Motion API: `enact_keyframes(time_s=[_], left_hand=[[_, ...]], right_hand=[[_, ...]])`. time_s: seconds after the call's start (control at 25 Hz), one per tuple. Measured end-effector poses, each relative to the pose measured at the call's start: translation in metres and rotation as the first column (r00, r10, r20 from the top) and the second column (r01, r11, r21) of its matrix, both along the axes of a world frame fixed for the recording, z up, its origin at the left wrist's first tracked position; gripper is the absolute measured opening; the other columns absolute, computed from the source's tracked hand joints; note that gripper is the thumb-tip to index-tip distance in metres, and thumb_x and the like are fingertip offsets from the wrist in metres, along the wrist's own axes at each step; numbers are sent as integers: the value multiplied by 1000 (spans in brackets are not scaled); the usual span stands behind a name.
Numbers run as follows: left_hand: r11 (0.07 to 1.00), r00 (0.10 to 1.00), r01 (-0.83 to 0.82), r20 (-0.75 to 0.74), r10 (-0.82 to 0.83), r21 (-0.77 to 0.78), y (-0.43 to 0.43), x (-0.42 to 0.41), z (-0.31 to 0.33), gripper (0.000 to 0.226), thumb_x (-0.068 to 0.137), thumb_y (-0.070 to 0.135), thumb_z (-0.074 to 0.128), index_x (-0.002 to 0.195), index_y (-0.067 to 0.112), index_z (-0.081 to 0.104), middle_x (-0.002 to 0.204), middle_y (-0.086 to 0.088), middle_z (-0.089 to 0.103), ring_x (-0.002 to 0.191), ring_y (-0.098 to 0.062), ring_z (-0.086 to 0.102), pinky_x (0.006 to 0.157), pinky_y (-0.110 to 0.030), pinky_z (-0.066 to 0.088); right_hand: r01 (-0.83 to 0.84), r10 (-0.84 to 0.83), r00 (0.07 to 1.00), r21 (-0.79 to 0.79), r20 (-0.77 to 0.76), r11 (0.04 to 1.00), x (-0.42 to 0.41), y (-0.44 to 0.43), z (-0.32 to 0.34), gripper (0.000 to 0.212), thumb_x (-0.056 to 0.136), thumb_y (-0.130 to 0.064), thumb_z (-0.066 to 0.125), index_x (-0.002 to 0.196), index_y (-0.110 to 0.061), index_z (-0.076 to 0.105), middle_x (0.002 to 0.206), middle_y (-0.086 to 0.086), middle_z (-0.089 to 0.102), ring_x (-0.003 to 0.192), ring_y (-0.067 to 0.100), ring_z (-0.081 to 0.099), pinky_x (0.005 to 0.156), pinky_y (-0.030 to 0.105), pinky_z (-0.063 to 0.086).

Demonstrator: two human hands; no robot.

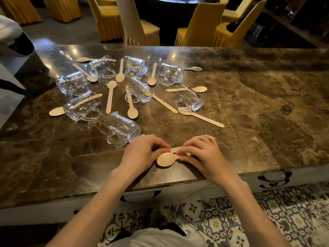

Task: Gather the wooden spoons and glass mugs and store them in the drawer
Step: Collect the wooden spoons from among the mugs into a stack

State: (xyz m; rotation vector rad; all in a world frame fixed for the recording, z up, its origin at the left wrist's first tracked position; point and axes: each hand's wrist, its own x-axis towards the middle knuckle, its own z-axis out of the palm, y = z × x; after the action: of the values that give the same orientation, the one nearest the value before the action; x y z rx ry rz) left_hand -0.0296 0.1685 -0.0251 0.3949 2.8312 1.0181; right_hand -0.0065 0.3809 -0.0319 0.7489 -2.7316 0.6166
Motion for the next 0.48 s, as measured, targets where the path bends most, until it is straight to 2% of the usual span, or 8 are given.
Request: enact_keyframes(time_s=[0.2, 0.32, 0.48], left_hand=[[1000, 1000, 12, -6, -12, -10, 1, -1, 0, 11, 85, 39, 63, 90, 42, 71, 86, 20, 60, 76, 0, 47, 67, -21, 38], [999, 1000, 8, -28, -10, -47, 1, 2, -1, 12, 85, 42, 60, 93, 43, 70, 93, 18, 63, 80, -3, 49, 72, -27, 44], [997, 999, 22, -45, -26, -76, 2, 3, 1, 16, 87, 44, 57, 98, 42, 68, 95, 18, 62, 82, -3, 49, 74, -29, 45]], right_hand=[[-12, 12, 1000, 8, 0, 1000, 0, 0, -4, 20, 85, -39, 59, 95, -29, 73, 95, -9, 67, 96, 16, 58, 90, 29, 31], [-17, 17, 1000, -17, 17, 1000, -1, -1, -7, 21, 85, -39, 60, 97, -27, 73, 95, -9, 67, 95, 17, 59, 87, 33, 38], [-34, 36, 998, -48, 47, 998, -2, 0, -8, 18, 82, -35, 66, 96, -26, 73, 95, -9, 66, 94, 15, 59, 84, 35, 42]])
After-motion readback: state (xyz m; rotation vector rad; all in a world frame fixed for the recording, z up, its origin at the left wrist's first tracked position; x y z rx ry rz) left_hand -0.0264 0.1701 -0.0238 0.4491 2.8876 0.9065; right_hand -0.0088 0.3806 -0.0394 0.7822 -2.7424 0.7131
